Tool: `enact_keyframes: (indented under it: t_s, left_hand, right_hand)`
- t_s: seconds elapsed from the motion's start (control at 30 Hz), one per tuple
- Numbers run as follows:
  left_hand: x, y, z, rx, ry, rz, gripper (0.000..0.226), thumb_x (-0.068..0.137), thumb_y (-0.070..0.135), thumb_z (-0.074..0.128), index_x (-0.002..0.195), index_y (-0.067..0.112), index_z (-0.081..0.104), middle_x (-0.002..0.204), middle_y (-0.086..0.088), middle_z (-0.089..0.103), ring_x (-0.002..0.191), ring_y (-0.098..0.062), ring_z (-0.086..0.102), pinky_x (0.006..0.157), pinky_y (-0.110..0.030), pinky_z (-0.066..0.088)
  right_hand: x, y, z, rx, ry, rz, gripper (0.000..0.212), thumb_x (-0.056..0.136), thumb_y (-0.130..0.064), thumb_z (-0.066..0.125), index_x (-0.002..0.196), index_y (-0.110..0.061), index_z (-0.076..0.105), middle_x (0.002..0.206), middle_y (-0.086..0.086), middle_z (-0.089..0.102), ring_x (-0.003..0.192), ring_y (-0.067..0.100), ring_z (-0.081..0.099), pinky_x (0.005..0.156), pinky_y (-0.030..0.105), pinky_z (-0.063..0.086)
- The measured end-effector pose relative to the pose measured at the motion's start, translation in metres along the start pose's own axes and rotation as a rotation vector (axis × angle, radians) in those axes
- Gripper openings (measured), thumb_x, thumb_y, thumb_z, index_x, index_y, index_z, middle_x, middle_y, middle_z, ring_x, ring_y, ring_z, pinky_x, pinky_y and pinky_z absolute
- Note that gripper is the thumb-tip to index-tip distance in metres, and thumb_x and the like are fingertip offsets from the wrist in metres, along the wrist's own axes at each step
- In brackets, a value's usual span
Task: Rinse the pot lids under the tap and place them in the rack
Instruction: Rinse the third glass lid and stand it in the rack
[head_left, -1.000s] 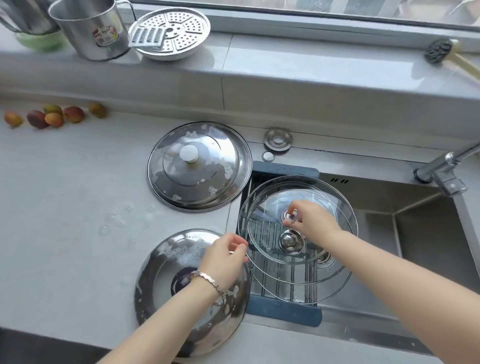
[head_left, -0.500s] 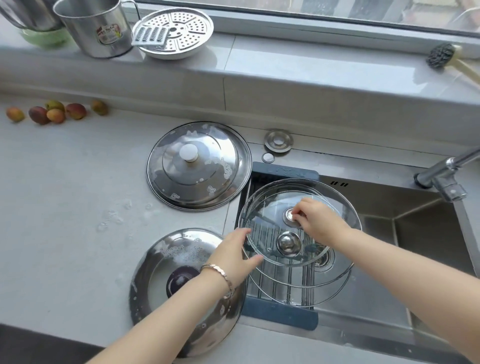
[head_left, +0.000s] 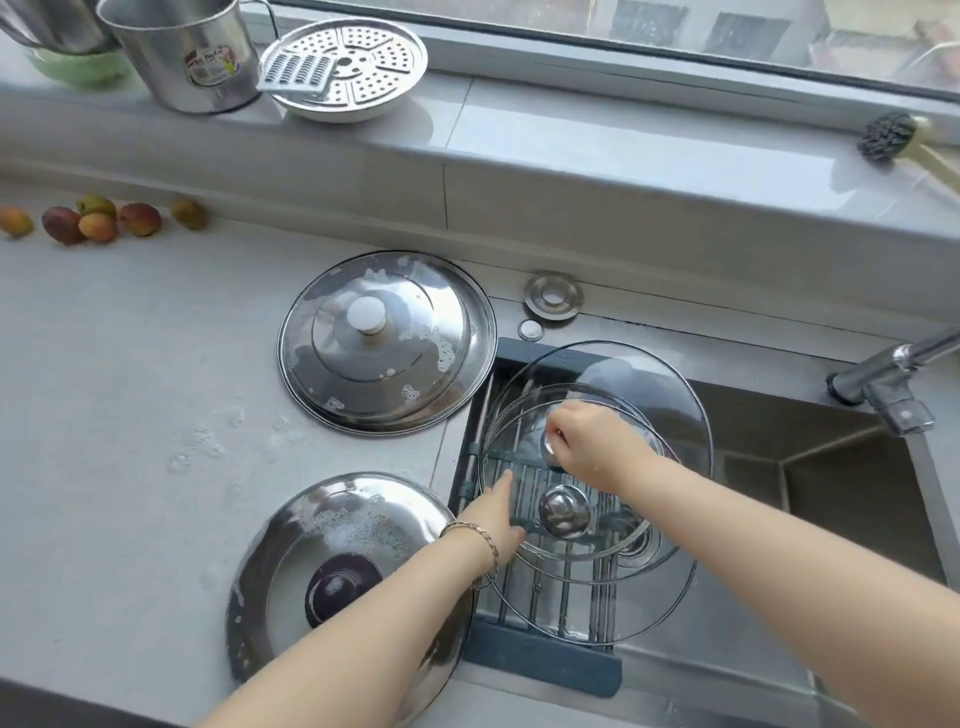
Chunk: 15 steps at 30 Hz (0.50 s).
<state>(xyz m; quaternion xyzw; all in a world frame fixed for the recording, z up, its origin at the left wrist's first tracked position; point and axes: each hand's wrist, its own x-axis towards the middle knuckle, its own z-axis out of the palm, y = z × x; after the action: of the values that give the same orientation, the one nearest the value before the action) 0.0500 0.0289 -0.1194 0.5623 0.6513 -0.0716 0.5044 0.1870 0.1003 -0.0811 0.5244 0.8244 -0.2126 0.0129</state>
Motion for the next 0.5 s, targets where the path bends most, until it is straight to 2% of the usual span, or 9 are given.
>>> enact_keyframes:
  t_s: [0.13, 0.23, 0.33, 0.4, 0.5]
  left_hand:
    - [0.002, 0.008, -0.012, 0.152, 0.055, 0.016, 0.045, 0.095, 0.021, 0.043, 0.137, 0.007, 0.036, 0.142, -0.012, 0.038, 0.127, -0.028, 0.043, 0.107, -0.037, 0.035]
    - [-0.007, 0.006, -0.019, 0.176, 0.120, 0.074, 0.041, 0.095, 0.020, 0.043, 0.133, 0.006, 0.042, 0.140, -0.009, 0.040, 0.129, -0.025, 0.041, 0.109, -0.036, 0.033]
    - [-0.025, -0.005, -0.029, 0.205, 0.200, 0.087, 0.039, 0.095, 0.020, 0.041, 0.131, 0.008, 0.044, 0.139, -0.007, 0.041, 0.127, -0.023, 0.042, 0.107, -0.034, 0.035]
    - [-0.041, -0.014, -0.036, 0.267, 0.249, 0.053, 0.036, 0.094, 0.021, 0.042, 0.127, 0.009, 0.048, 0.133, -0.007, 0.046, 0.120, -0.023, 0.047, 0.102, -0.036, 0.040]
    - [-0.073, -0.032, -0.048, 0.482, 0.249, -0.046, 0.040, 0.090, 0.032, 0.047, 0.126, 0.014, 0.045, 0.131, -0.007, 0.044, 0.121, -0.024, 0.044, 0.098, -0.036, 0.041]
  right_hand:
    - [0.003, -0.007, 0.005, 0.015, -0.074, 0.003, 0.023, 0.093, -0.012, 0.041, 0.095, -0.001, 0.061, 0.101, 0.013, 0.061, 0.094, 0.030, 0.056, 0.082, 0.037, 0.044]
    - [-0.004, 0.001, 0.013, 0.082, -0.073, 0.074, 0.020, 0.093, -0.014, 0.043, 0.094, -0.004, 0.061, 0.100, 0.009, 0.062, 0.093, 0.026, 0.057, 0.078, 0.030, 0.043]
    - [-0.007, 0.004, 0.012, 0.124, -0.067, 0.131, 0.019, 0.095, -0.017, 0.045, 0.098, -0.008, 0.061, 0.103, 0.006, 0.062, 0.084, 0.015, 0.052, 0.071, 0.021, 0.037]
    - [-0.006, 0.000, 0.008, 0.137, -0.123, 0.168, 0.023, 0.095, -0.021, 0.047, 0.112, -0.009, 0.057, 0.112, 0.008, 0.059, 0.086, 0.015, 0.051, 0.074, 0.022, 0.039]
    - [-0.013, -0.012, -0.002, 0.085, -0.160, 0.218, 0.051, 0.093, -0.026, 0.051, 0.138, -0.012, 0.034, 0.129, 0.013, 0.044, 0.100, 0.026, 0.056, 0.086, 0.033, 0.043]
